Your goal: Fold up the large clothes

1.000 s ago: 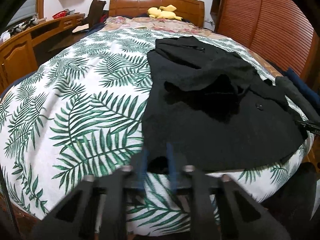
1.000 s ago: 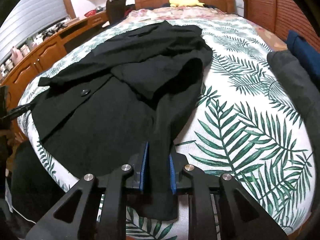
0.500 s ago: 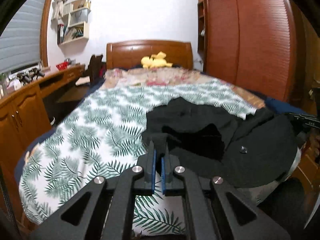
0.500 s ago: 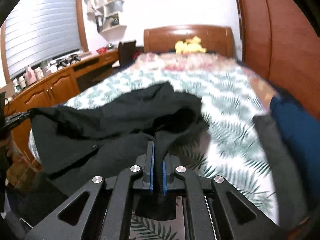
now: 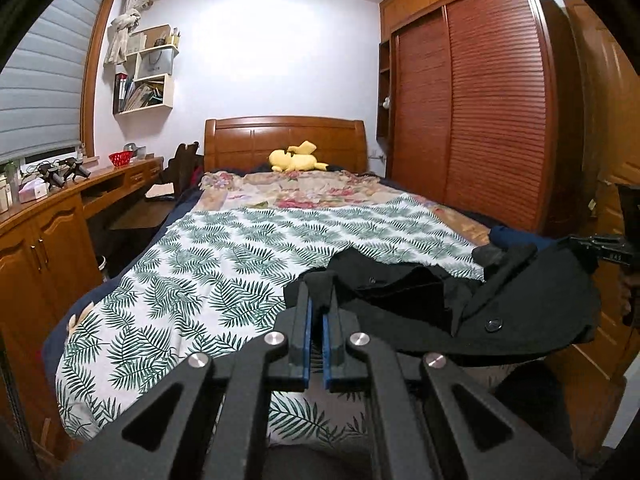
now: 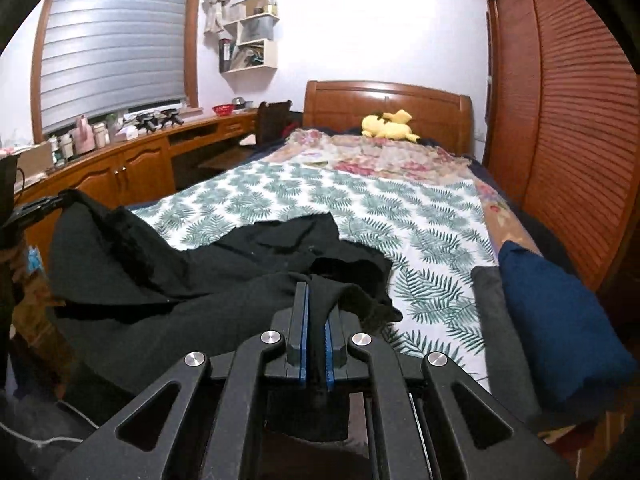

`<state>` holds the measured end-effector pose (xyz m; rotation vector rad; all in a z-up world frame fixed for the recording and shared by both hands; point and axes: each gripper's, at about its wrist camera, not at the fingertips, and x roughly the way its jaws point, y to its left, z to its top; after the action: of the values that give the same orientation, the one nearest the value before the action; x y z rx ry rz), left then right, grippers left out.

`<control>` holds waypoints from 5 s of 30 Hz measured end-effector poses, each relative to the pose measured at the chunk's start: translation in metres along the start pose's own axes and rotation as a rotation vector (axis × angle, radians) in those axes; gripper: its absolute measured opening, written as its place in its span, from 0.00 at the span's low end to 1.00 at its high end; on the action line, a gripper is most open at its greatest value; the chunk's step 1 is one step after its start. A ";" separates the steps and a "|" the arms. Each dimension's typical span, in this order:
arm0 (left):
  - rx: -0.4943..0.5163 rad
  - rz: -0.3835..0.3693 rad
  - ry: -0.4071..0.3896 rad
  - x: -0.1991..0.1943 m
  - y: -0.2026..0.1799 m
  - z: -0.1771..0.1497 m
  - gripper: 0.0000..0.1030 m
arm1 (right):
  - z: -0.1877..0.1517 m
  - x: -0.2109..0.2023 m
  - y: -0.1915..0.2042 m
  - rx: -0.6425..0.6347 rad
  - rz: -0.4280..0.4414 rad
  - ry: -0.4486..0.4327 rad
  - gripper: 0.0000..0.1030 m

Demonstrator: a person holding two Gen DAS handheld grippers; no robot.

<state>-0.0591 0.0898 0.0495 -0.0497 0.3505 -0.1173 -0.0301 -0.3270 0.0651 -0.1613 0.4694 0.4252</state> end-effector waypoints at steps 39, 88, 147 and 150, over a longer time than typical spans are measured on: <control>-0.020 0.075 0.064 0.341 0.030 0.046 0.01 | 0.048 0.347 -0.138 0.034 -0.185 0.167 0.04; -0.041 -0.086 0.220 0.365 0.037 0.029 0.17 | 0.066 0.431 -0.144 0.093 -0.379 0.313 0.81; 0.023 -0.071 0.416 0.284 -0.020 -0.099 0.23 | -0.052 0.359 0.062 0.035 0.080 0.274 0.61; 0.021 -0.035 0.440 0.276 -0.020 -0.107 0.24 | -0.054 0.354 0.059 0.058 0.103 0.244 0.61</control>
<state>0.1596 0.0326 -0.1434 -0.0089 0.7876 -0.1667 0.2083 -0.1603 -0.1519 -0.1338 0.7316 0.4949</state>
